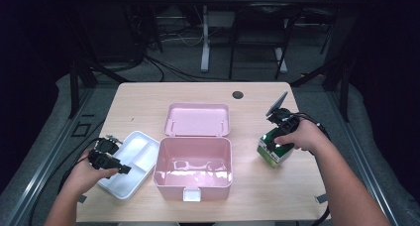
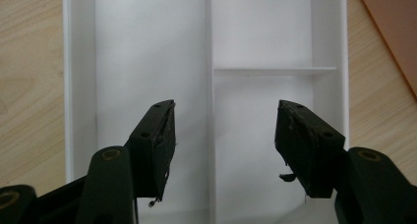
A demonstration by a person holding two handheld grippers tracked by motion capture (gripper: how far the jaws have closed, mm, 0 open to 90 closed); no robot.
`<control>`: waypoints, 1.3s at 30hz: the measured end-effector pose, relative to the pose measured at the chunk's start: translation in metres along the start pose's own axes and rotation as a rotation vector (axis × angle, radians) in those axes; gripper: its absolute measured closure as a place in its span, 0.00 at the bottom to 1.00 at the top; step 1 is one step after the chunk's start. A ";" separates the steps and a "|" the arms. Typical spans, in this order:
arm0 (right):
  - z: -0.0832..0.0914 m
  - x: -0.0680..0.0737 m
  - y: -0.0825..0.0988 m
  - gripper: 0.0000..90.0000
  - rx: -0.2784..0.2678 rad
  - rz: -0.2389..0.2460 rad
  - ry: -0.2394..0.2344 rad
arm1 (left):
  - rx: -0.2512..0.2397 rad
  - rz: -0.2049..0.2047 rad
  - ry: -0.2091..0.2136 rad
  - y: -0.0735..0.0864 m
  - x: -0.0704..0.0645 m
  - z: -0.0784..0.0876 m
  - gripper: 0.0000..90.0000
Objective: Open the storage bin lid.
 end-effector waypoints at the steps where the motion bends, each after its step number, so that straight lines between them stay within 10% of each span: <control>1: 0.002 0.001 0.000 0.17 0.001 -0.001 0.004 | -0.002 0.000 0.000 0.000 0.000 0.000 0.45; 24: 0.045 0.033 -0.016 0.17 -0.017 0.157 -0.047 | 0.002 0.002 0.002 0.000 0.001 -0.001 0.45; 39: 0.061 0.057 -0.020 0.17 -0.010 0.546 -0.012 | 0.003 0.002 0.006 0.000 0.001 -0.002 0.45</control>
Point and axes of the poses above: each handheld gripper's, and its own axes: z roughly backward along the jaws, y roughly out of its underside, x roughly to its left, the point moved 3 cm from there along -z, roughly forward along the jaws, and after that the axes turned 3 degrees about z, right-handed, at the moved point
